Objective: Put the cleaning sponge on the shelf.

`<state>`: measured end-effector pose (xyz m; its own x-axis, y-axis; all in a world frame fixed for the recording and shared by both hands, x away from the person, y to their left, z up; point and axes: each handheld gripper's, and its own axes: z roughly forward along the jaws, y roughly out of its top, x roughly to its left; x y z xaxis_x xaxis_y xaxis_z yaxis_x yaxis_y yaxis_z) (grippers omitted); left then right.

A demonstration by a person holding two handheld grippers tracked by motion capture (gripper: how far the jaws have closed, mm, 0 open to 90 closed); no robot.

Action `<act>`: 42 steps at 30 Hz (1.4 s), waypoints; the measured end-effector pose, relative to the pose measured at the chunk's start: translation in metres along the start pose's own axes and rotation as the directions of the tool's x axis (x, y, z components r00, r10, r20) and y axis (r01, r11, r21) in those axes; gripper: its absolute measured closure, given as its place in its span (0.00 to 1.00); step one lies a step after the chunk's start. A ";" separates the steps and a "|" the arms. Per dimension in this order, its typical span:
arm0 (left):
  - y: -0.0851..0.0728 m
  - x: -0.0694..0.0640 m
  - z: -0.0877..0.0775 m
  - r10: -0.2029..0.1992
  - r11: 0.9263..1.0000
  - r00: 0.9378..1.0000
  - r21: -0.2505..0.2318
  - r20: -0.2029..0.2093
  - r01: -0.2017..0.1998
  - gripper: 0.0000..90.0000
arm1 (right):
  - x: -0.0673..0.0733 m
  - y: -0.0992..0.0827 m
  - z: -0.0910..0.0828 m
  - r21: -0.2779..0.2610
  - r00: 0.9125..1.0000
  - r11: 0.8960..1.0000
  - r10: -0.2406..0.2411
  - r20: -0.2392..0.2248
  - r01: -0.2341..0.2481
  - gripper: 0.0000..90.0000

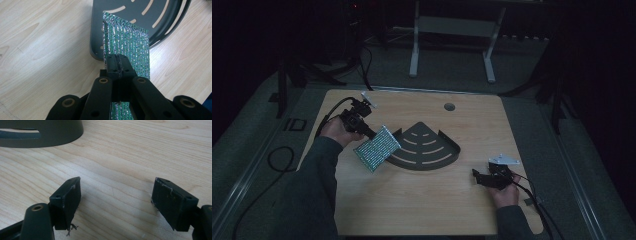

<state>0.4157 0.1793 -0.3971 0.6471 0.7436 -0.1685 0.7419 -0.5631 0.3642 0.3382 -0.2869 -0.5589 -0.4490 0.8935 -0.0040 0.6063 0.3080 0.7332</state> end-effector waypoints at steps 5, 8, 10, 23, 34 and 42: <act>0.005 0.000 0.002 0.002 1.000 1.000 0.001 -0.003 -0.002 1.00 | 0.000 0.000 0.000 0.000 1.000 1.000 -0.001 0.000 0.001 0.25; 0.008 0.000 0.002 0.005 1.000 1.000 0.004 -0.004 -0.005 1.00 | 0.000 0.000 0.000 0.000 1.000 1.000 -0.001 0.000 0.001 0.25; 0.010 0.000 0.002 0.006 1.000 1.000 0.003 -0.004 -0.006 1.00 | 0.000 0.000 0.000 0.000 1.000 1.000 -0.001 0.000 0.001 0.25; 0.023 0.001 0.009 0.012 1.000 1.000 0.003 0.001 -0.012 1.00 | 0.000 0.000 0.000 0.000 1.000 1.000 -0.001 -0.001 0.001 0.25; 0.034 0.003 0.022 0.011 1.000 1.000 0.009 0.005 -0.011 1.00 | 0.000 0.000 0.000 0.000 1.000 1.000 -0.002 -0.002 0.002 0.25; 0.045 -0.001 0.023 0.027 1.000 1.000 0.013 -0.015 -0.027 1.00 | 0.000 0.000 0.000 0.000 1.000 1.000 -0.002 -0.003 0.002 0.25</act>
<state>0.4525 0.1455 -0.4015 0.6641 0.7336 -0.1447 0.7266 -0.5874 0.3564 0.3385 -0.2871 -0.5589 -0.4519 0.8920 -0.0037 0.6054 0.3097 0.7332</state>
